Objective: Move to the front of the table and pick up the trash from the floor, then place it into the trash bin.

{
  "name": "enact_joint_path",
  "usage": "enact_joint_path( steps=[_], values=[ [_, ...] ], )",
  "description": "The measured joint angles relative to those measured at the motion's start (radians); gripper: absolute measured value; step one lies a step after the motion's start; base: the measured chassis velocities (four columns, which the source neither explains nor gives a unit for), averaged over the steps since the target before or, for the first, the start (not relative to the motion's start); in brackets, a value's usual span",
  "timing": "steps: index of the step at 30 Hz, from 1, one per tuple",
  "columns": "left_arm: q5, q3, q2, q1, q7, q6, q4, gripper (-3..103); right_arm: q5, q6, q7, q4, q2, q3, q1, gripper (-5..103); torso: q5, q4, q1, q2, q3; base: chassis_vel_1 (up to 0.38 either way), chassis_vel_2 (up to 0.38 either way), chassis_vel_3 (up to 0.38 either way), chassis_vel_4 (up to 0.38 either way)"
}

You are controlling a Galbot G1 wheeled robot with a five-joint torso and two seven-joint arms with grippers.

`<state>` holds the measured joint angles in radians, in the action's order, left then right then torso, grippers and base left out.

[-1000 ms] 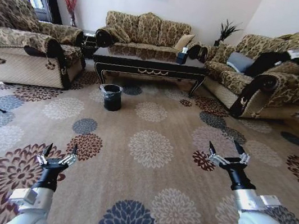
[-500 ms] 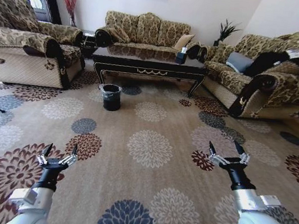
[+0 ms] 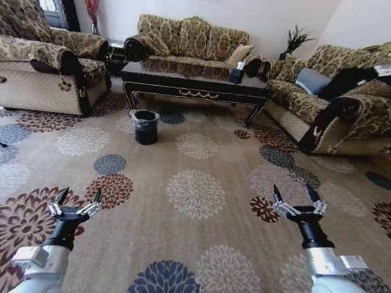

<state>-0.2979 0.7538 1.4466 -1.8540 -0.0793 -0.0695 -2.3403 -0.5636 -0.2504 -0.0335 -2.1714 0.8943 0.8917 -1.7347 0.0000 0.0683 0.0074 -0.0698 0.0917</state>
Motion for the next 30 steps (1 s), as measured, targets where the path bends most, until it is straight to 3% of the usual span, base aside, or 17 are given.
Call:
enact_joint_path(
  steps=[9,30],
  values=[
    [0.0,0.0,0.0,0.0,0.0,0.0,0.0,100,0.0,0.0,0.0,0.0,0.0,0.0,0.0,100,0.0,0.0,0.002,-0.011,0.009,0.0,0.0,0.0,0.0],
    [0.0,0.0,0.0,0.0,0.0,0.0,0.0,100,0.0,0.0,0.0,0.0,0.0,0.0,0.0,100,0.0,0.0,0.019,-0.098,0.078,0.0,0.0,0.0,0.0]
  ],
)
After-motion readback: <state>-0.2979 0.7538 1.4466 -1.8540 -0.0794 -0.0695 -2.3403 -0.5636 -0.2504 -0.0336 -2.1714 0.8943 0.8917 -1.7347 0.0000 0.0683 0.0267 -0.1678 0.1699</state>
